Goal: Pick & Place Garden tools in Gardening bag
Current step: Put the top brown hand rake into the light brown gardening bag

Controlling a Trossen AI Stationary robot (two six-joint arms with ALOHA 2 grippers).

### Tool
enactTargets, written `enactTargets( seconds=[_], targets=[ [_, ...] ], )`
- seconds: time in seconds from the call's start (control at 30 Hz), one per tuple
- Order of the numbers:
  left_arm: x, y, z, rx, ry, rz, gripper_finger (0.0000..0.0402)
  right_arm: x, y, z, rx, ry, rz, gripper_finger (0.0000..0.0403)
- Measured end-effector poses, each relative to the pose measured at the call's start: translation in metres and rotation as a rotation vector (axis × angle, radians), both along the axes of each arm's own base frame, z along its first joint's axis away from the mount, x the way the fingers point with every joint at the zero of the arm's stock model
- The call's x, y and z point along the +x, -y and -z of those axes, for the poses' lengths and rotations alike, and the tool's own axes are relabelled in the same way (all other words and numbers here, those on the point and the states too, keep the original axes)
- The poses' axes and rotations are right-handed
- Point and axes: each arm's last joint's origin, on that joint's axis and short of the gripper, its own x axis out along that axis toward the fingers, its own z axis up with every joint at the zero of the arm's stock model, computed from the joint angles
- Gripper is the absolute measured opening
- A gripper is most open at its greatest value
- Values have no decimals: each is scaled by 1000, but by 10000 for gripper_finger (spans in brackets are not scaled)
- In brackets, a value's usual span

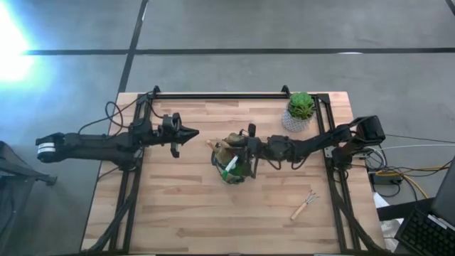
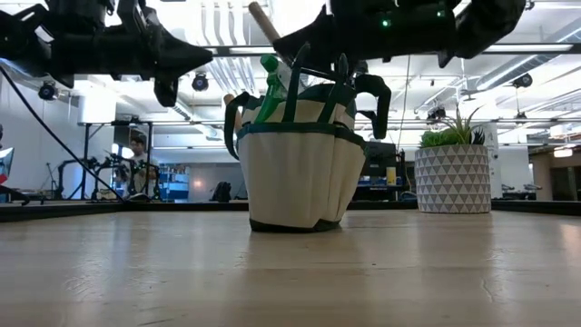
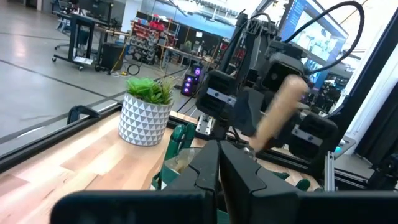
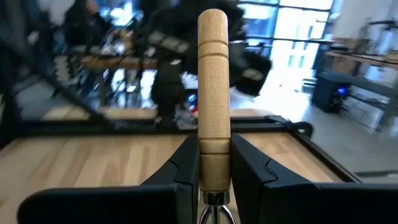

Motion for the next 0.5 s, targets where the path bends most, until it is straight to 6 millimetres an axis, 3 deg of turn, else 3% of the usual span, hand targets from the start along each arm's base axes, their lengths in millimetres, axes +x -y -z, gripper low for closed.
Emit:
enactTargets(
  seconds=[0.3, 0.5],
  targets=[
    [0, 0, 1, -2, -4, 2, 16, -10, 2, 0, -101, -167, -87, 47],
    [0, 0, 1, -3, -3, 2, 16, -14, 17, -6, -144, -175, -224, 47]
  ],
)
